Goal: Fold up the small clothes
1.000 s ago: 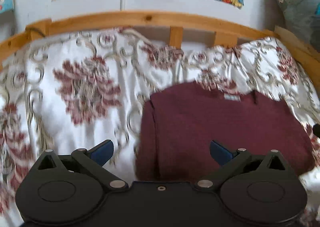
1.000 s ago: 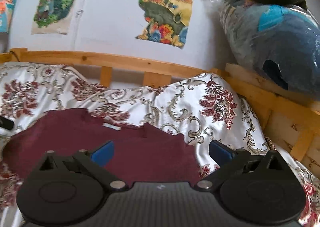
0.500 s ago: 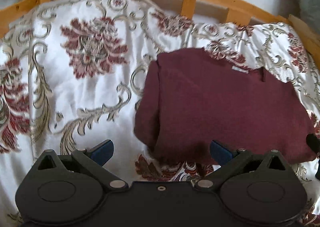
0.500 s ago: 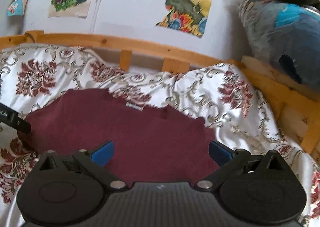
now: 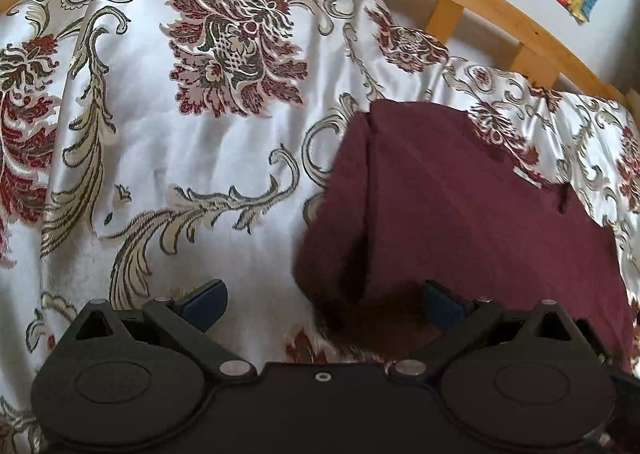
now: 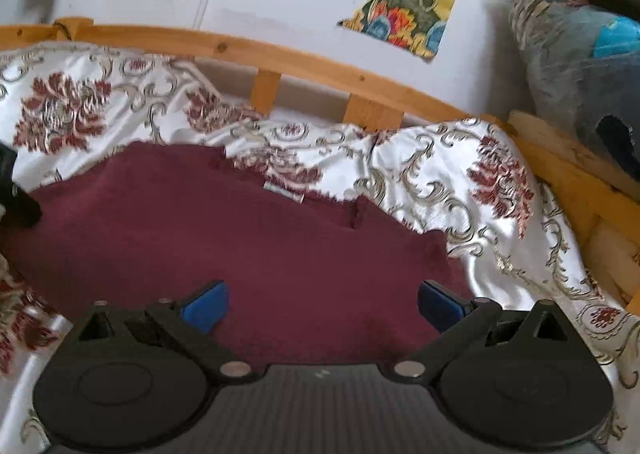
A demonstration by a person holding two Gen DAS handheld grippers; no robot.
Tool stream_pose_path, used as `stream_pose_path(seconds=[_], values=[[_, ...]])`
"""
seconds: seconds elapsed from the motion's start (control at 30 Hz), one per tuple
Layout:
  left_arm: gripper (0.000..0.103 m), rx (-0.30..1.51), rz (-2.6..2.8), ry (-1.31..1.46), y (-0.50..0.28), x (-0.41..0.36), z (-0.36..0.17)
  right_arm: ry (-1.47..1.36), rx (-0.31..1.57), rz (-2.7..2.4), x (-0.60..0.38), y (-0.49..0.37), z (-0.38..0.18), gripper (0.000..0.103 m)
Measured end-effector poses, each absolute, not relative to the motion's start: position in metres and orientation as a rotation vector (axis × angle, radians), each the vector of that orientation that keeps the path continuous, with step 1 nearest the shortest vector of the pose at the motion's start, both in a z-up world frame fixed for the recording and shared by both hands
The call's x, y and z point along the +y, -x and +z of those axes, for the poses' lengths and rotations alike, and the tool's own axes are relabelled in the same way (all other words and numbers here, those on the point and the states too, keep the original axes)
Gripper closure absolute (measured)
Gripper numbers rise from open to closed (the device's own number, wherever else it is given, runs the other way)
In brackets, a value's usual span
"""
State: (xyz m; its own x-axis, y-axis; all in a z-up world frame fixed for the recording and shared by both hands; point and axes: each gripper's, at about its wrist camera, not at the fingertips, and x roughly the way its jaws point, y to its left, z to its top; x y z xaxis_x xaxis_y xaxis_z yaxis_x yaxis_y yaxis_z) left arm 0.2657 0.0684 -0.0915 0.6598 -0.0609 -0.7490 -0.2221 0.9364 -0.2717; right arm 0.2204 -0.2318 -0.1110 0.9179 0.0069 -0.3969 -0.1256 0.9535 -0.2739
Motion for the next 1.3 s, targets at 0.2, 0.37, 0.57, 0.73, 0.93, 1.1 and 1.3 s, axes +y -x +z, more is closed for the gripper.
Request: stream_pose_path(seconds=[0.2, 0.37, 0.57, 0.73, 0.93, 1.1, 1.3], values=[[0.001, 0.861, 0.097, 0.345, -0.274, 0.066, -0.099, 0.375, 0.433, 0.075, -0.221, -0.226, -0.129, 0.000], [0.001, 0.855, 0.088, 0.351, -0.276, 0.065, -0.100, 0.368, 0.436, 0.079, -0.222, -0.225, -0.131, 0.000], [0.001, 0.842, 0.086, 0.351, -0.277, 0.066, -0.102, 0.343, 0.449, 0.080, -0.224, -0.227, -0.132, 0.000], [0.001, 0.795, 0.083, 0.328, -0.284, 0.067, -0.103, 0.358, 0.443, 0.076, -0.223, -0.226, -0.132, 0.000], [0.003, 0.793, 0.009, 0.306, -0.292, 0.060, -0.106, 0.358, 0.444, 0.075, -0.222, -0.226, -0.132, 0.000], [0.012, 0.796, -0.010, 0.333, -0.292, 0.061, -0.106, 0.354, 0.447, 0.077, -0.223, -0.225, -0.133, 0.000], [0.045, 0.765, -0.029, 0.331, -0.290, 0.060, -0.102, 0.357, 0.447, 0.076, -0.223, -0.225, -0.133, 0.000]])
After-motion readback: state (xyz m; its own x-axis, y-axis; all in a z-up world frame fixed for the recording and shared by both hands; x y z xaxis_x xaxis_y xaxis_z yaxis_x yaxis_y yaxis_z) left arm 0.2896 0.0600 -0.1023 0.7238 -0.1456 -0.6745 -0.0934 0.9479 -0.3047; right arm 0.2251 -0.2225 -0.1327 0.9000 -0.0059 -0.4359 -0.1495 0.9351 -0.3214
